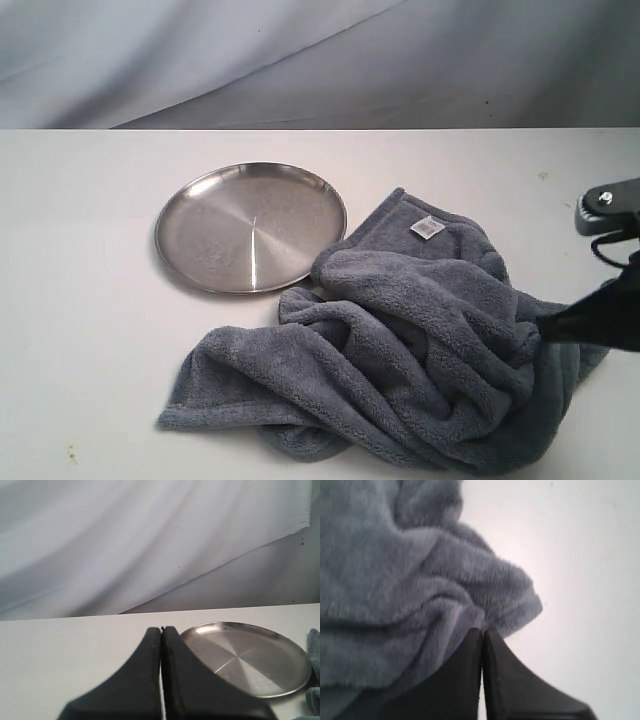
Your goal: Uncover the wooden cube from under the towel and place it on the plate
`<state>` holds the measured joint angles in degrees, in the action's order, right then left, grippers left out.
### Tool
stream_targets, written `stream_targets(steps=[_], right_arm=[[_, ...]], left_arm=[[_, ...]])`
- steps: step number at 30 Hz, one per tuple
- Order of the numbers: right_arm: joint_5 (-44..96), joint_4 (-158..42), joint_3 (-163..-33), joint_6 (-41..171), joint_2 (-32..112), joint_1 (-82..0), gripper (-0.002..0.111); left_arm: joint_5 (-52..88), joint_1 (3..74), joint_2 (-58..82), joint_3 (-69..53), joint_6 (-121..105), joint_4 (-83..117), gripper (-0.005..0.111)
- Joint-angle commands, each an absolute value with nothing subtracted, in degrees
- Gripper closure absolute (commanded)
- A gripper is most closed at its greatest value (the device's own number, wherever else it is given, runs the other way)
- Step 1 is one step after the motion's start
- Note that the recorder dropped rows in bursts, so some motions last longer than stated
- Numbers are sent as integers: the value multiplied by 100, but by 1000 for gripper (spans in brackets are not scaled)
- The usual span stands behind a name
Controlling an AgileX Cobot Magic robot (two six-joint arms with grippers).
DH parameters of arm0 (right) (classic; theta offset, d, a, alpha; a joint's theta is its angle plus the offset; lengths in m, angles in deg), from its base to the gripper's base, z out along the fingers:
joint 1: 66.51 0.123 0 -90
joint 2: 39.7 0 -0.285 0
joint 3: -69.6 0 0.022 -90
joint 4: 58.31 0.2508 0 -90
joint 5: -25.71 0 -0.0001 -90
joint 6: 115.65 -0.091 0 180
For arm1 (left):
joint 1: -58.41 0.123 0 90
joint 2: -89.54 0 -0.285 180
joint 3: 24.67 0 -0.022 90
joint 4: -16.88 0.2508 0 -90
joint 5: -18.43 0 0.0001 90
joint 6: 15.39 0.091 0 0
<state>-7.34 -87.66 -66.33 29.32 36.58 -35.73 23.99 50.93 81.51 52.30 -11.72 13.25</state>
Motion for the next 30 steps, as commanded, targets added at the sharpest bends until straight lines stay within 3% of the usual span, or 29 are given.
stream_targets(steps=[1, 6, 15, 19, 30], right_arm=[[-31, -8819, -7095, 2907, 4173, -4211, 108], [-335, -8151, -8330, 3926, 5293, -4258, 108], [-607, -4622, -10148, 6862, 6616, -4085, 108], [-625, -3875, -10247, 7916, 6638, -3581, 108], [-1554, -4218, -10174, 7914, 6613, -1751, 108]], left_arm=[[2337, 5106, 8175, 5255, -1185, 1311, 107], [2337, 5106, 8175, 5255, -1185, 1311, 107], [2337, 5106, 8175, 5255, -1185, 1311, 107], [2337, 5106, 8175, 5255, -1185, 1311, 107], [2337, 5106, 8175, 5255, -1185, 1311, 107]])
